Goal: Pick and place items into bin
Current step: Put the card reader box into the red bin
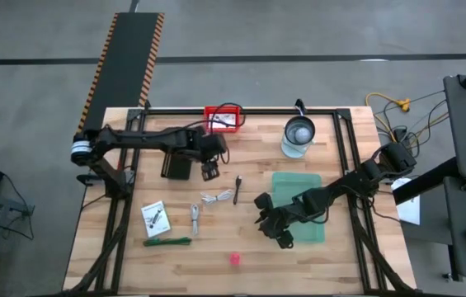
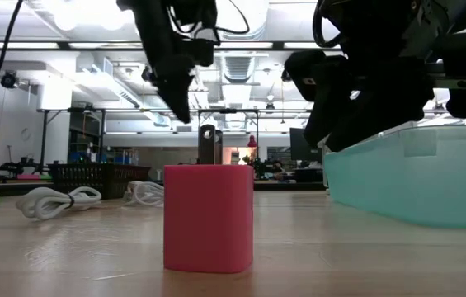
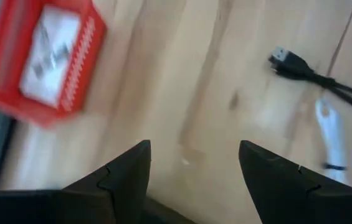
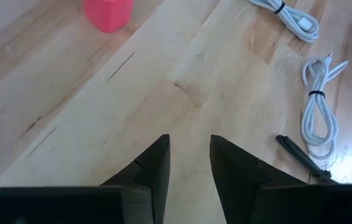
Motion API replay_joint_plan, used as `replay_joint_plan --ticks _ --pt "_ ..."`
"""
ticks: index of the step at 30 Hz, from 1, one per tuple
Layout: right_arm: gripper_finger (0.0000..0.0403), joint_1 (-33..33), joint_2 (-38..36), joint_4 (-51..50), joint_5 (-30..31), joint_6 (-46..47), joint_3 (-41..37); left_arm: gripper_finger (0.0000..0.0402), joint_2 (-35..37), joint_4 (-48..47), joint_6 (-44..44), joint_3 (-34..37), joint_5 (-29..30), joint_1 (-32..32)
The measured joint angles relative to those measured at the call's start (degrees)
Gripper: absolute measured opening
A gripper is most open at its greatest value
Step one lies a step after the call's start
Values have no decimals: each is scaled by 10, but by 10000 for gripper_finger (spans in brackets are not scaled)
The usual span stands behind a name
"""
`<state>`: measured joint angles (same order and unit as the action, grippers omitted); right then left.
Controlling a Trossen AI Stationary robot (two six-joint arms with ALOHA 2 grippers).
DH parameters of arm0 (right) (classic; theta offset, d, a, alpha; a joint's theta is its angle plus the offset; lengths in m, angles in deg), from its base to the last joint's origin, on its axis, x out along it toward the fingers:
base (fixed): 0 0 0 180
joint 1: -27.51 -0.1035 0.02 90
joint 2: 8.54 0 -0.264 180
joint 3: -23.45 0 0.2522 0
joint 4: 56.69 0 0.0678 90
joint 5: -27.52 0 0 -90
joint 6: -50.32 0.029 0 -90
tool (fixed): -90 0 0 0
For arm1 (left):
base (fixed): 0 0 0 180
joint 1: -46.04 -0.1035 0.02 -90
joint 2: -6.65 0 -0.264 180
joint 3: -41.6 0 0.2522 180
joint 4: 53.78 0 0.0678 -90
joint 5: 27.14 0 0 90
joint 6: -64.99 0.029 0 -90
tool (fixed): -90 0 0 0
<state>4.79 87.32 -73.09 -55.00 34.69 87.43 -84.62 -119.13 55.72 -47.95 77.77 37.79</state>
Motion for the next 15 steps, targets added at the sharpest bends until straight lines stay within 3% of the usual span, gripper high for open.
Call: replay_joint_plan --ticks 11,15 --pt "103 0 0 0 -6 34 -6 226 16 -252 -523 0 -34 74" --pt "96 0 -2 1 -16 63 -11 226 20 -321 -648 3 -58 104"
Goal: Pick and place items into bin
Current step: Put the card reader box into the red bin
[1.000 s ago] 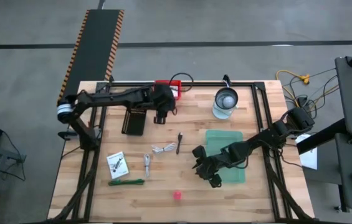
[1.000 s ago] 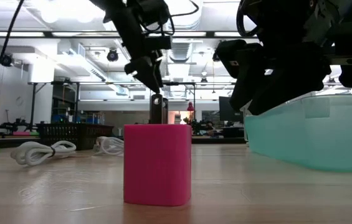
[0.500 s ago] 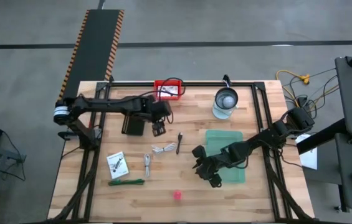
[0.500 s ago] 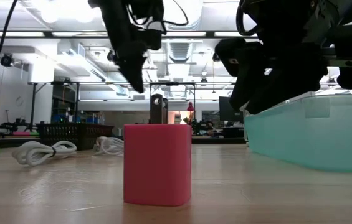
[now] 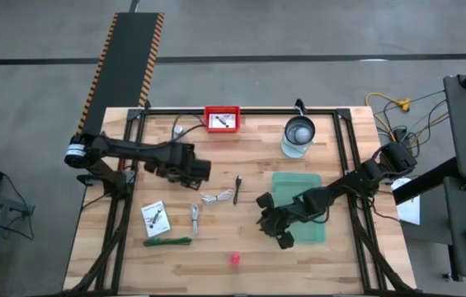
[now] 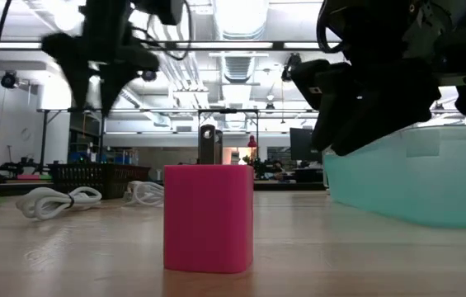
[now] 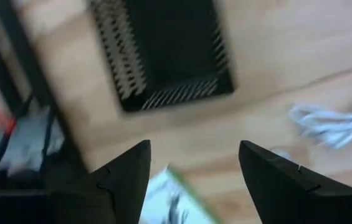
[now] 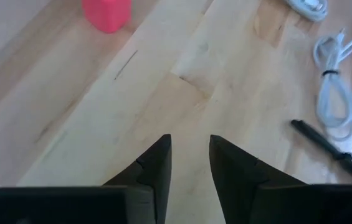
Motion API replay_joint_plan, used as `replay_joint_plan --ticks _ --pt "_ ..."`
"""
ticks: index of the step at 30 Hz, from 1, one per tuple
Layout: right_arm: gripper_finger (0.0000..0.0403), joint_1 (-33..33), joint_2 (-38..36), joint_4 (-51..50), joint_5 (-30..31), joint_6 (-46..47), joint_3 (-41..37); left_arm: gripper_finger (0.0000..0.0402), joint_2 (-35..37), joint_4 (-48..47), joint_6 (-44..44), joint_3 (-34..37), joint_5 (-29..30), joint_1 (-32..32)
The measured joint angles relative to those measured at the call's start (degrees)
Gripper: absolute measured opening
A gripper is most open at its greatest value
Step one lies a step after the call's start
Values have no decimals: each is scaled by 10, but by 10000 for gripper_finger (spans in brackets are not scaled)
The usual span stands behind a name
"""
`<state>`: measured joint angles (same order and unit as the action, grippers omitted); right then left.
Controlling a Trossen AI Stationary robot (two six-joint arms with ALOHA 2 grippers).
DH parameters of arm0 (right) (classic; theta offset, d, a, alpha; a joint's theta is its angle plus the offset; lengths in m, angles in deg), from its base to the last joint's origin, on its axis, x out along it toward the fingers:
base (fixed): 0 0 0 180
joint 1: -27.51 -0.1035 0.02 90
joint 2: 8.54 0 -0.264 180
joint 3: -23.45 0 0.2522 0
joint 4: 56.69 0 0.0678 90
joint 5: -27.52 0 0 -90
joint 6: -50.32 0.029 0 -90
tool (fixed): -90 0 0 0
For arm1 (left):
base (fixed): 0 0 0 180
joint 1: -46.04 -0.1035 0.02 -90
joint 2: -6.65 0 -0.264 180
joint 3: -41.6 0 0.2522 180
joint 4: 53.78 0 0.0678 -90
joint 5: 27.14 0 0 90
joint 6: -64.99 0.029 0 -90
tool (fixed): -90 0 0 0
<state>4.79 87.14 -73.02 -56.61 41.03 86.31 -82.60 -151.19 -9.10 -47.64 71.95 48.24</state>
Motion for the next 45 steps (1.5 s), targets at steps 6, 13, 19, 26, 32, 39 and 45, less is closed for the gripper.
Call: replay_joint_plan --ticks 6,13,19,26,32,39,45 --pt "93 0 0 -3 -30 34 -2 226 0 -6 -79 2 -65 54" --pt "93 -3 0 -1 -30 29 -4 226 0 -10 -185 9 -133 125" --pt "92 -3 0 0 -31 -7 -4 226 1 -10 -258 9 -163 188" --pt "96 -3 1 15 -31 -18 -4 226 4 -59 -347 9 -163 241" --pt "89 -3 1 15 -31 -18 -4 226 8 -47 -406 37 -171 268" --pt "93 -3 1 15 -31 -18 -4 226 14 -13 -450 116 -205 287" --pt "89 -3 1 15 -31 -17 -4 226 32 103 -455 192 -205 287"
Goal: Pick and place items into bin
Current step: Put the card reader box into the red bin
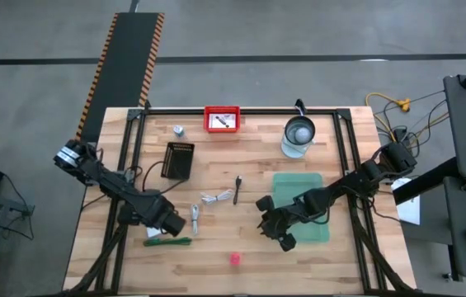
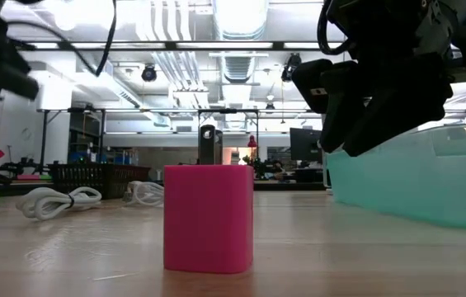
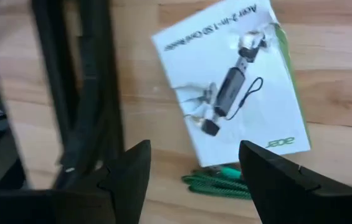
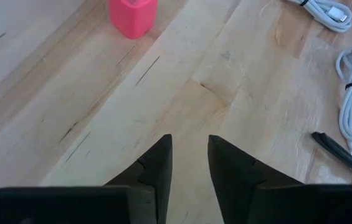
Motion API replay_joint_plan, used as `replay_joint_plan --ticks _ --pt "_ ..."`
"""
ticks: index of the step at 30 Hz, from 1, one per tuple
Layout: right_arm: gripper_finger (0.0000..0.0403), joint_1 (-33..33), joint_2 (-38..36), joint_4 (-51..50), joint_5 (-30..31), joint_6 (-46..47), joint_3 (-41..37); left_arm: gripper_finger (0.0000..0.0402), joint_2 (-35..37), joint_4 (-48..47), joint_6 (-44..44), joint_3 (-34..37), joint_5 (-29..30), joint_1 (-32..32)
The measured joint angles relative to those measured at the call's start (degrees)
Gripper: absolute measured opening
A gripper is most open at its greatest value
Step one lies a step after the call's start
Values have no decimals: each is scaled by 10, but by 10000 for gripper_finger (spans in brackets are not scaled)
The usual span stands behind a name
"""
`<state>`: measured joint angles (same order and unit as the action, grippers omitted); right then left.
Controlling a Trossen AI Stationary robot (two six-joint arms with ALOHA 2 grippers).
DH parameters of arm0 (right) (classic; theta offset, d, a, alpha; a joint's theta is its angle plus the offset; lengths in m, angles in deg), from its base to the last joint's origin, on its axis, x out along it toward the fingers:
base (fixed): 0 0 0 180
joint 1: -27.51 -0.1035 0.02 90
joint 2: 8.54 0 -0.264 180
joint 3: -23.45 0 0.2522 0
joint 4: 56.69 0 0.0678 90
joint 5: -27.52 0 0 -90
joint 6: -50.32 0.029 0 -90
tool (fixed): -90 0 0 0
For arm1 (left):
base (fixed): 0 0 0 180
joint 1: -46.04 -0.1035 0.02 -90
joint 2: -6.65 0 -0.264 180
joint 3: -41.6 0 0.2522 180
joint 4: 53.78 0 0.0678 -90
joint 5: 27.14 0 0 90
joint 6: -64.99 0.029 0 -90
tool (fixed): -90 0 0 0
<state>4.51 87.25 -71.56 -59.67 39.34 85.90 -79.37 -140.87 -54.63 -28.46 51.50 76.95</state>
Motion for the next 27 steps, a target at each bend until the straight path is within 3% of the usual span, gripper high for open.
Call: replay_joint_plan --ticks 7,27 --pt "89 0 0 0 0 0 0 226 8 39 -1 52 -31 0" --pt "86 0 0 -1 0 -2 0 226 9 127 -42 139 -36 0"
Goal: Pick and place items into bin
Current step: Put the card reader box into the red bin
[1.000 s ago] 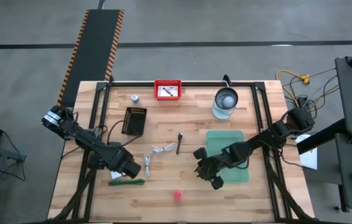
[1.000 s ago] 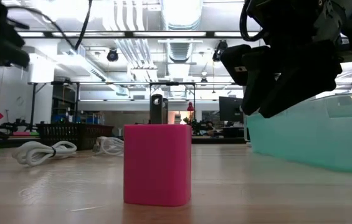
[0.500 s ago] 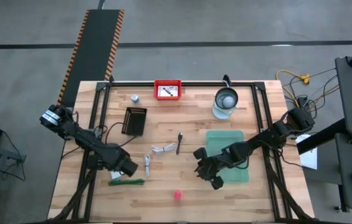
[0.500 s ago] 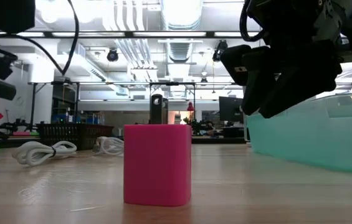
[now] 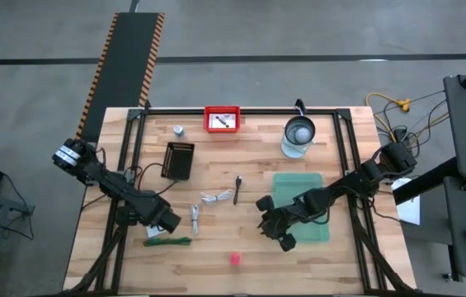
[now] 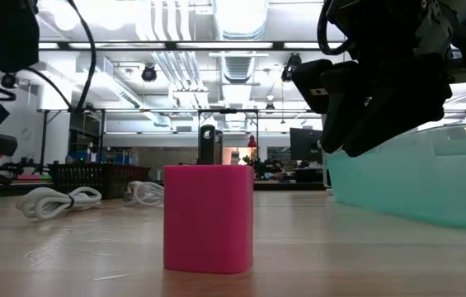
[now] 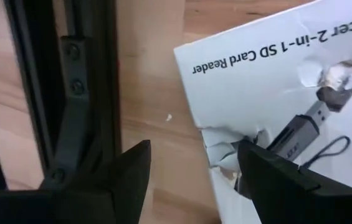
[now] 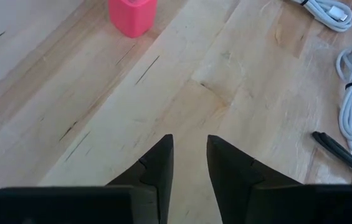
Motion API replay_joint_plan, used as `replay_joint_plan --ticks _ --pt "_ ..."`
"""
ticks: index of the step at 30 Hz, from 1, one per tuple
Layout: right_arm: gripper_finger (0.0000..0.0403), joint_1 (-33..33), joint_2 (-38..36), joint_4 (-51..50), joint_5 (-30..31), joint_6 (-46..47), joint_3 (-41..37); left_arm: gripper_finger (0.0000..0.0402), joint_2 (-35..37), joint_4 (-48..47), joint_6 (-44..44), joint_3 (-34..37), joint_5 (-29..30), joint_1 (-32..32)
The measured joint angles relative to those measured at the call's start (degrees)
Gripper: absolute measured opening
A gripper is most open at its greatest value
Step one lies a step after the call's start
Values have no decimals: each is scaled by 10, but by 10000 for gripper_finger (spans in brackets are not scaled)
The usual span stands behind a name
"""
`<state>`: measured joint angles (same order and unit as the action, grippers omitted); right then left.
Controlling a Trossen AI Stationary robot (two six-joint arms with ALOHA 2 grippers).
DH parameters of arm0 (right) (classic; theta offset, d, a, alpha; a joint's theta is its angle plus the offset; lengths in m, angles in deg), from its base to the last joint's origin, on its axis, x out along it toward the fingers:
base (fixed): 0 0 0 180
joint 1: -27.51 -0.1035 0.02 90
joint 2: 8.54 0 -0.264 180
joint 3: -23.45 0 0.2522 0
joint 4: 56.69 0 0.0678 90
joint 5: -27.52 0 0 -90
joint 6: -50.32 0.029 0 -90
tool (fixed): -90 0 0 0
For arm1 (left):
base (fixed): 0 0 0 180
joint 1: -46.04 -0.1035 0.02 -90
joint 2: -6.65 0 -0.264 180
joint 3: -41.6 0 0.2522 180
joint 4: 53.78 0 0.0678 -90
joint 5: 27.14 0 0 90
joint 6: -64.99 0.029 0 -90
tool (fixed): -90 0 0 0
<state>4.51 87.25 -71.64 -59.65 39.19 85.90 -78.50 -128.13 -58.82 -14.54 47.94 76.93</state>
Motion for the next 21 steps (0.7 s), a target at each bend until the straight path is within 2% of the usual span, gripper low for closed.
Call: replay_joint_plan --ticks 8,18,21 --pt "94 0 0 -1 0 2 0 226 3 133 -34 51 -64 -1" --pt "82 0 0 -1 0 0 0 225 33 170 -29 86 -61 -1" --pt "82 0 0 -1 0 0 0 212 40 203 -37 112 -62 -1"
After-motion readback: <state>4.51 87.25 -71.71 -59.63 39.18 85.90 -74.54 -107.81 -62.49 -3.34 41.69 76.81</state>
